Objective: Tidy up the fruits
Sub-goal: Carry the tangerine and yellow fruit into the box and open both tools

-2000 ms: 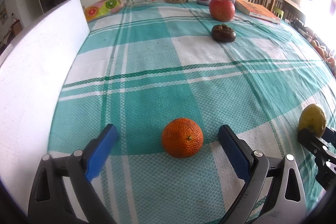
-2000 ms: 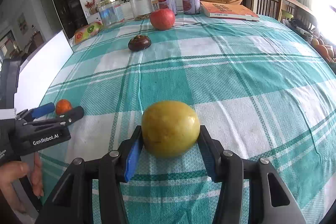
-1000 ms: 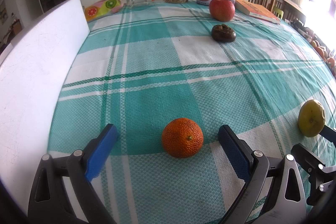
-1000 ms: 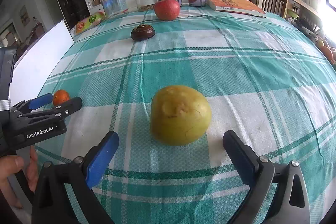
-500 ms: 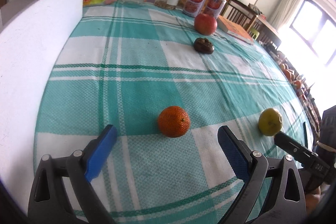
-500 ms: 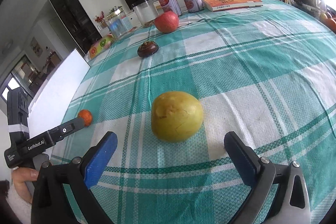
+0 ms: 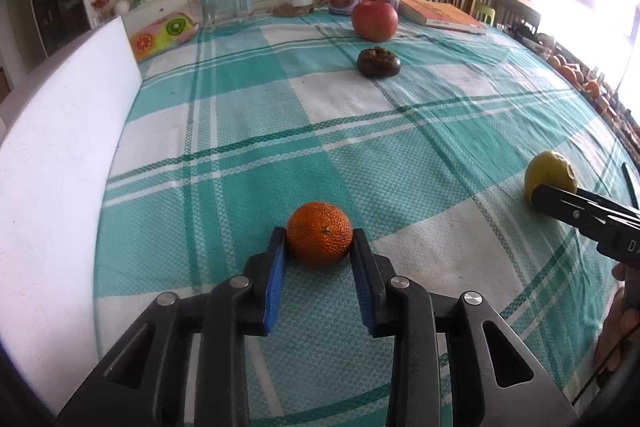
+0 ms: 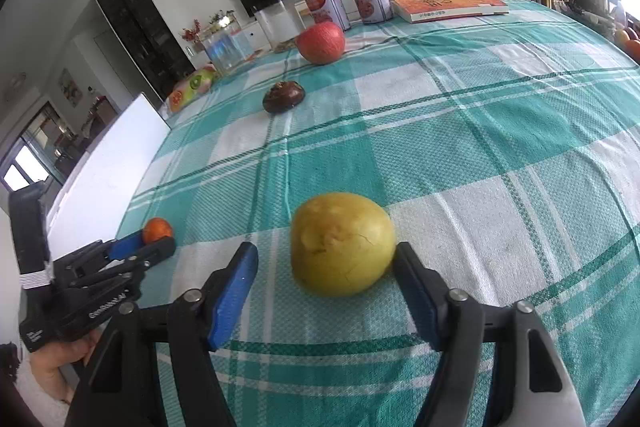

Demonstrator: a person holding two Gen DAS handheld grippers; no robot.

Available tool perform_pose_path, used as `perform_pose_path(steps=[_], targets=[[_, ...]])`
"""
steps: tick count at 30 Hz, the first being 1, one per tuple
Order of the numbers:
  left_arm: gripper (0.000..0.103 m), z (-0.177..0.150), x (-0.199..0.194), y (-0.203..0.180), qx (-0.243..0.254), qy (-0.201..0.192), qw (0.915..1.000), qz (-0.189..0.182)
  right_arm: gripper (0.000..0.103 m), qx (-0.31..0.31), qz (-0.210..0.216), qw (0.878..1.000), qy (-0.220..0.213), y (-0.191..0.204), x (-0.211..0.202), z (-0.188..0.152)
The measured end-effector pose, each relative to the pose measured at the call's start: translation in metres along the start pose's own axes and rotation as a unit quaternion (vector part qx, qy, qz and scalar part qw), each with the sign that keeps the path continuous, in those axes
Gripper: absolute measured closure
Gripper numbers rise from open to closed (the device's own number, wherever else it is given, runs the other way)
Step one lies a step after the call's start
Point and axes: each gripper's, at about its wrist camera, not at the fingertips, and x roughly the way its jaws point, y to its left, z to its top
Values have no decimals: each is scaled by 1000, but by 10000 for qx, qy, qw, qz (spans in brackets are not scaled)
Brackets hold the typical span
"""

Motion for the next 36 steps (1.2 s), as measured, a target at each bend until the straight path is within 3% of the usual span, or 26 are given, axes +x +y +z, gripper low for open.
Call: perform_pose_path(steps=[3, 8, 11, 13, 16, 20, 24, 29, 31, 33, 35, 36], targets=[[73, -2, -18, 5, -373, -71, 9989, -292, 52, 155, 211, 9997, 26, -3, -5, -1], [73, -20, -73, 3, -847, -17, 9890, -1210, 52, 222, 714, 9972, -8, 19, -28, -11], [73, -31, -123, 10, -1050, -21, 9781, -1797, 52, 98, 1181, 9929, 39, 55, -43, -12], [73, -33, -163, 23, -1032, -280, 9779, -1797, 52, -212, 1481, 9887, 88, 92, -52, -9], [73, -34, -214, 61, -1078, -778, 9832, -1253, 52, -730, 2000, 9770, 138, 160, -63, -4], [73, -49, -234, 138, -1618, -940, 9821, -230, 52, -1527, 2577, 9534, 354, 258, -68, -12], [73, -84, -224, 209, -2330, -667, 9675, 723, 52, -2431, 2719, 9280, 763, 343, -54, -46], [71, -108, -211, 247, -2611, -420, 9541, 1402, 52, -3134, 2432, 9120, 1048, 396, -24, -86], [61, -112, -207, 253, -2730, -382, 9483, 1574, 51, -3318, 2232, 9105, 1054, 406, -15, -92], [23, -113, -205, 252, -2814, -402, 9435, 1704, 50, -3360, 2126, 9119, 1017, 408, -11, -92], [12, -112, -207, 248, -2867, -577, 9381, 1855, 36, -3262, 2171, 9164, 821, 398, -19, -84], [12, -112, -211, 247, -2855, -657, 9379, 1859, 24, -3186, 2167, 9206, 643, 389, -25, -76]])
